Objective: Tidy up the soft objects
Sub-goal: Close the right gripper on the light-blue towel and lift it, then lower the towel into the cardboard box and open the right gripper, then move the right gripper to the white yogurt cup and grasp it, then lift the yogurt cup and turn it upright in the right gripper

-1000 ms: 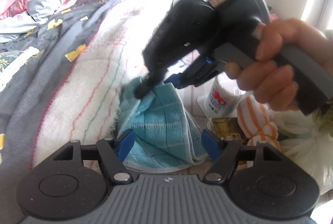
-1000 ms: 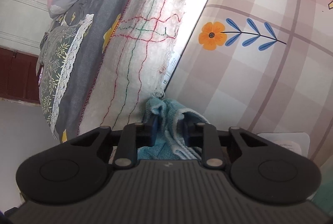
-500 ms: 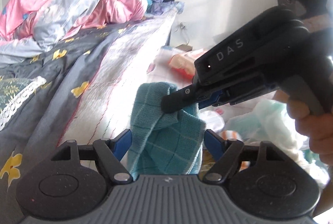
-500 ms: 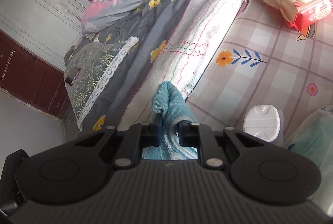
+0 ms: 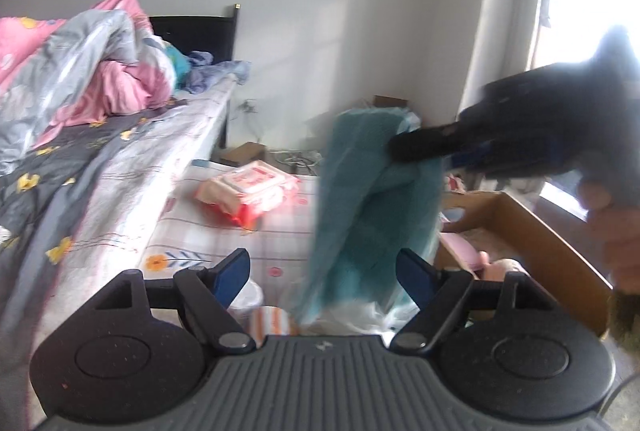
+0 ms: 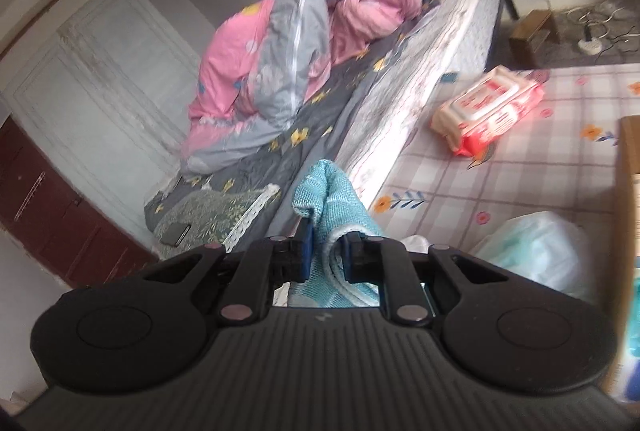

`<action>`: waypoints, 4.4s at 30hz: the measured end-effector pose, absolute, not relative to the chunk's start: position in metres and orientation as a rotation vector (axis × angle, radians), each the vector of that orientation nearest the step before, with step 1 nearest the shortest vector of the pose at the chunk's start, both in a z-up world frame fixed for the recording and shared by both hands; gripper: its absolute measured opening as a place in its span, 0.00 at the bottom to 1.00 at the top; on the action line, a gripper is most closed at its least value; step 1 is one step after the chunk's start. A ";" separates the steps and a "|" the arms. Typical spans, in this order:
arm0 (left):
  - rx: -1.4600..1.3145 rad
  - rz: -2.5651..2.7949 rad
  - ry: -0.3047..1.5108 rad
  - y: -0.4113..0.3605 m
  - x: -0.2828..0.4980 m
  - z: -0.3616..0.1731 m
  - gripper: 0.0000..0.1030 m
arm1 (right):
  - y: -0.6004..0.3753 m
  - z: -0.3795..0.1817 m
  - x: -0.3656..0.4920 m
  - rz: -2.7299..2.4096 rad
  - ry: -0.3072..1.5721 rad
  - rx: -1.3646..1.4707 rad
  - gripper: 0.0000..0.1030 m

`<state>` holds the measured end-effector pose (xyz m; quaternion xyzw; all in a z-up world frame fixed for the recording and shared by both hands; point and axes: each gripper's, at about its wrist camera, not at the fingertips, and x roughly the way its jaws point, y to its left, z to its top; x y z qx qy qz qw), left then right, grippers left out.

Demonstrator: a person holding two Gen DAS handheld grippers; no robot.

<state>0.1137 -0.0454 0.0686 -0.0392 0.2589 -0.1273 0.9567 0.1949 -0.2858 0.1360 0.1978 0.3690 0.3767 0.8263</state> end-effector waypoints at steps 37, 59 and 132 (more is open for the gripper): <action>-0.110 -0.214 0.672 -0.045 0.135 0.025 0.78 | -0.483 -0.037 0.286 -0.186 1.001 -0.309 0.13; -0.104 -0.183 0.657 -0.033 0.110 0.032 0.79 | -0.510 0.054 0.206 -0.053 0.798 0.164 0.55; -0.203 -0.203 0.702 0.052 0.070 0.002 0.81 | -0.203 0.003 0.201 0.860 1.088 0.726 0.45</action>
